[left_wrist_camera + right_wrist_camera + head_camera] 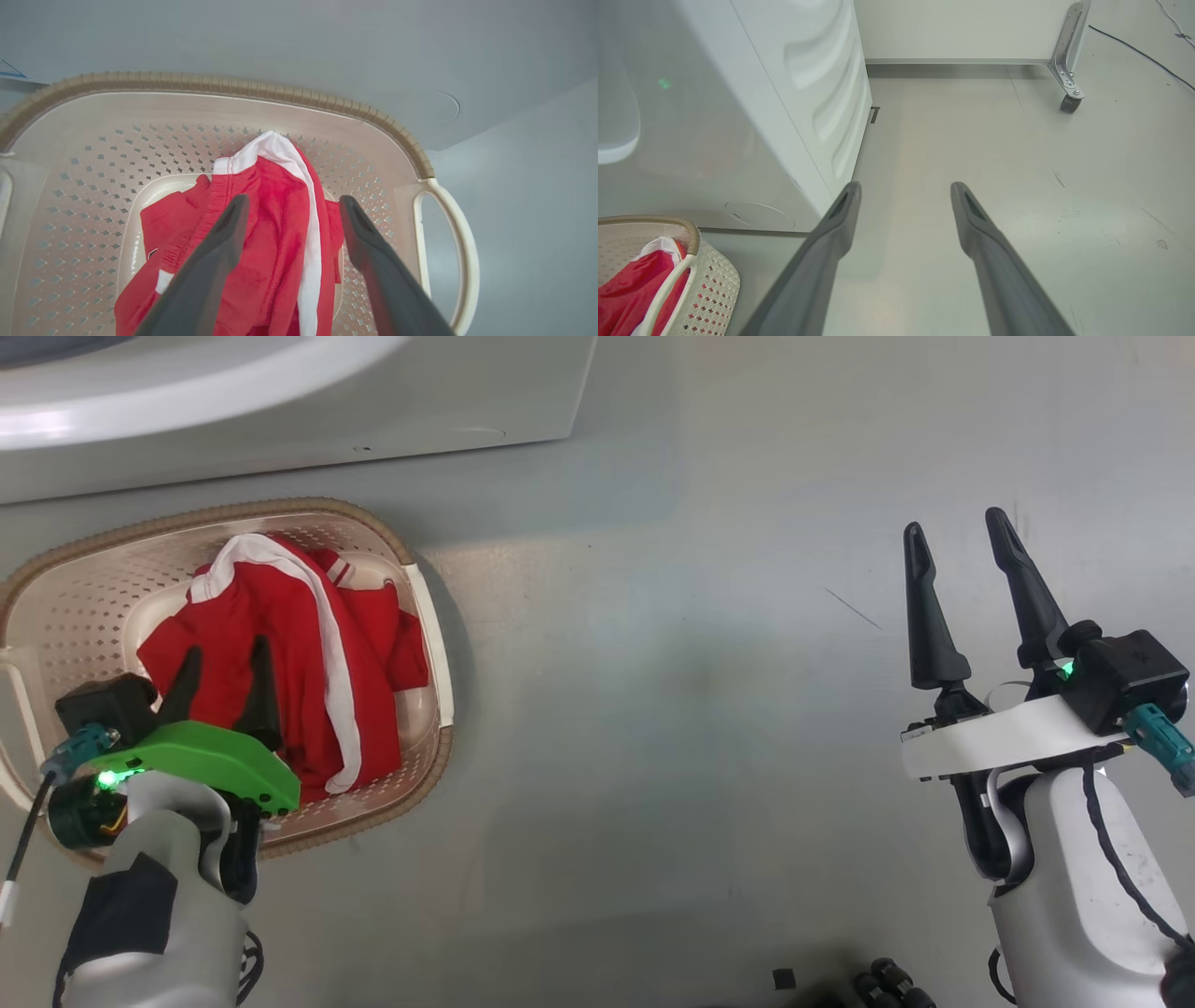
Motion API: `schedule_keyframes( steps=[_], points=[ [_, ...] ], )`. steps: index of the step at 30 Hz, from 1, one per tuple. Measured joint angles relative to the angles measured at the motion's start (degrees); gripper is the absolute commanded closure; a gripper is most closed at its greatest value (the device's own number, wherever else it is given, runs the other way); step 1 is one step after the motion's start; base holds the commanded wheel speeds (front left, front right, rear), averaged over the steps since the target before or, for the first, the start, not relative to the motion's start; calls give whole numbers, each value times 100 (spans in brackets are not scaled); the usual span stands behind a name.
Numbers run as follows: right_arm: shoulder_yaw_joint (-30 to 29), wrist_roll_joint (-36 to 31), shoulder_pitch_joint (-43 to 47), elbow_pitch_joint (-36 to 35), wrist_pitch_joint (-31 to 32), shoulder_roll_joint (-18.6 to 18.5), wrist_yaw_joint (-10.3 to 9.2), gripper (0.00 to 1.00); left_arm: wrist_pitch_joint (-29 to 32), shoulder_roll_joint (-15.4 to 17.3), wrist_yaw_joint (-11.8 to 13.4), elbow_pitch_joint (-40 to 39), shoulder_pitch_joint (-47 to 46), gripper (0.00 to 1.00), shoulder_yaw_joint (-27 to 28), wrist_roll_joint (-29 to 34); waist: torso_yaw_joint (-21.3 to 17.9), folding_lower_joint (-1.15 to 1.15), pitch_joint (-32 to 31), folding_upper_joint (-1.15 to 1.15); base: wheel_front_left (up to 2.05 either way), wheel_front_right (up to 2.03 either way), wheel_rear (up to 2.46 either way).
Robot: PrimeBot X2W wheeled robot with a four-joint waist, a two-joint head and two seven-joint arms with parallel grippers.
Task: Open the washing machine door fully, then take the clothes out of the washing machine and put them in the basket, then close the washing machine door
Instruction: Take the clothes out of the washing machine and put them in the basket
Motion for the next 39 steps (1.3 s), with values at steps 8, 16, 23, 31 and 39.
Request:
schedule_keyframes(
  steps=[8,16,23,31,39],
  points=[
    [-30,1,-35,114,-1,2,26,0,0,-22,0,-519,62,0,98,166,74,0,-334,0,0,0,0],
    [-62,5,-41,310,0,7,32,0,-16,-113,0,-1281,588,0,285,304,175,0,-846,0,0,0,0],
    [-62,12,5,517,-1,11,77,0,-16,-164,0,-1897,1021,0,324,577,286,0,-1370,0,0,0,0],
    [7,30,168,682,0,13,82,0,-18,-168,0,-2660,1447,0,601,894,395,0,-2011,0,0,0,0],
    [73,29,359,806,0,21,91,0,-18,-182,0,-3215,2030,0,849,1129,449,-1,-2650,0,0,0,0]
  ],
)
